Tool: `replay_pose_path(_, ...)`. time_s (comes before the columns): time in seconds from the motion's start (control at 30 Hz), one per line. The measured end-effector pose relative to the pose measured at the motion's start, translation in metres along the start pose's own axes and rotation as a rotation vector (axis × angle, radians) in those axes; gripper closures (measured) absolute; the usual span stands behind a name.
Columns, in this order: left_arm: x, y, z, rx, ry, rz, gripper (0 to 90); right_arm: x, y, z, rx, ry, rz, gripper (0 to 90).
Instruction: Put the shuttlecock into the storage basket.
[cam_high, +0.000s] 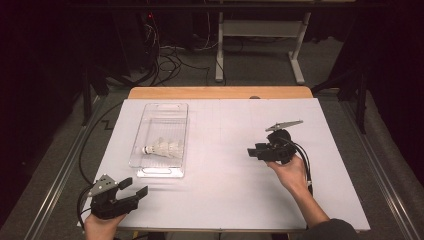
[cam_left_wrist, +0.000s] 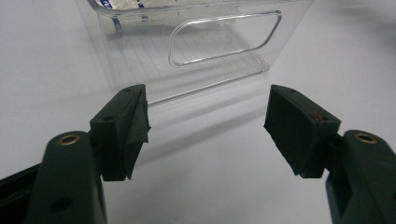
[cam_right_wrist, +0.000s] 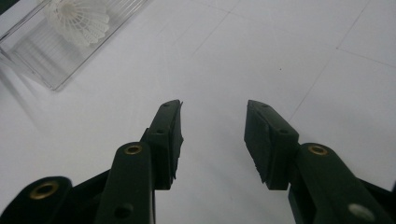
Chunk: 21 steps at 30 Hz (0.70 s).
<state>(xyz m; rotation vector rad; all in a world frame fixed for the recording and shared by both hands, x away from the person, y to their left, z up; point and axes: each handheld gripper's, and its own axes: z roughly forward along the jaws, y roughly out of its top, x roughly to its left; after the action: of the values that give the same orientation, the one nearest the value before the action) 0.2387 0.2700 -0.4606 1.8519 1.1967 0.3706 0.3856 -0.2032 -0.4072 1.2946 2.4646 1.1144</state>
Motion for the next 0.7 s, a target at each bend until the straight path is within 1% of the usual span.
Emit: replay_pose_path(0.7, 0.0, 0.0, 0.0, 0.001, 0.0, 0.0, 31.2, -0.009, -0.013, -0.008, -0.009, -0.008, 0.019, 56.1)
